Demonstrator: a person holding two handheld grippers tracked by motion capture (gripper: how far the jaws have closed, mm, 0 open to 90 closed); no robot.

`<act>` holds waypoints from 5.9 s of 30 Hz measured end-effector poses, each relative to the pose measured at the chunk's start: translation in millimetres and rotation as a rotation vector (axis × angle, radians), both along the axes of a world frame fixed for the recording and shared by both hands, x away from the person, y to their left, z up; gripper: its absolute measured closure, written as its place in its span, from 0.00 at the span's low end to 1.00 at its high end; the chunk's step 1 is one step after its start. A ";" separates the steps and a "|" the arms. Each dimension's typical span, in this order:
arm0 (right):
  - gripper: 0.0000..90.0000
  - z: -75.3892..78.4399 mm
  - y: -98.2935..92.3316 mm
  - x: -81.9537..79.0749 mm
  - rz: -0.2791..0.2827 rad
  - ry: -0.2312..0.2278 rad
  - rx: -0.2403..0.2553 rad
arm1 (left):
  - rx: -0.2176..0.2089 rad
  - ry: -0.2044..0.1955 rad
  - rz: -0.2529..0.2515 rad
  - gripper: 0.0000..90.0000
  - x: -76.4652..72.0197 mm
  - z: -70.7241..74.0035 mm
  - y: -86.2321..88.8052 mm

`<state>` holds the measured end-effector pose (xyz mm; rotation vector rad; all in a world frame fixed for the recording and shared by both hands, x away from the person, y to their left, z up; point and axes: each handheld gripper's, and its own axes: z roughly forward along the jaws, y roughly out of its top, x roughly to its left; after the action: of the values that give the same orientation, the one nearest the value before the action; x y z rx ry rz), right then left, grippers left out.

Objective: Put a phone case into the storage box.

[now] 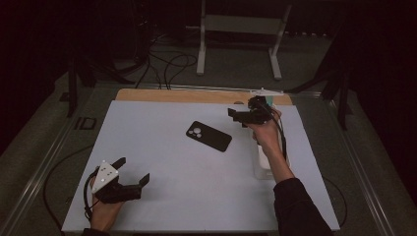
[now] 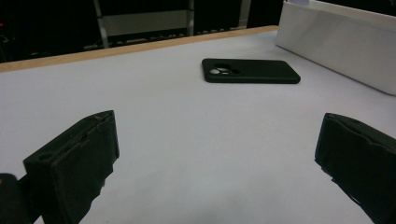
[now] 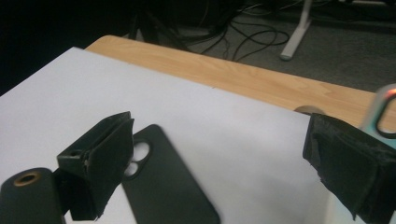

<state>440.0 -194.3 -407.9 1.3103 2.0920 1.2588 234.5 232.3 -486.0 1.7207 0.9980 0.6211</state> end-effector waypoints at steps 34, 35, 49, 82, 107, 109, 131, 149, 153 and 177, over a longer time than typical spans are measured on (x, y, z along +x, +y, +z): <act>0.10 -17.2 53.5 -1.7 0.209 0.087 -0.130 | 0.006 0.004 -0.006 0.00 0.2 -0.6 -1.1; 0.10 -17.8 54.6 -1.5 0.209 0.088 -0.130 | 0.006 0.005 -0.007 0.01 0.3 -0.7 -1.3; 0.10 -35.3 70.3 9.5 0.216 0.159 -0.178 | 0.006 0.004 -0.008 0.01 0.2 -0.6 -1.2; 0.10 -70.1 89.7 27.4 0.262 0.342 -0.353 | 0.004 0.002 -0.009 0.01 -0.3 -0.3 -1.1; 0.10 -93.9 96.1 36.3 0.242 0.393 -0.413 | 0.002 0.001 -0.010 0.00 -0.9 0.1 -0.3; 0.10 -94.1 96.1 36.4 0.244 0.395 -0.419 | 0.002 0.001 -0.011 0.00 -0.9 0.1 -0.3; 0.09 -98.1 99.2 28.7 0.289 0.423 -0.494 | 0.005 0.002 -0.012 0.00 -0.7 -0.3 -1.4; 0.16 -97.6 103.2 21.4 0.276 0.460 -0.513 | 0.006 0.002 -0.010 0.01 -0.7 -0.4 -1.9; 0.16 -96.8 103.9 18.7 0.255 0.469 -0.493 | 0.008 0.002 -0.009 0.01 -0.8 -0.4 -1.7; 0.17 -56.7 94.8 -10.5 0.288 0.337 -0.168 | 0.016 0.010 -0.012 0.01 -0.6 -1.0 -4.4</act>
<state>429.5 -99.5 -464.7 1.2486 2.6372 0.9890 234.0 227.8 -487.0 1.7444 0.9913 0.6141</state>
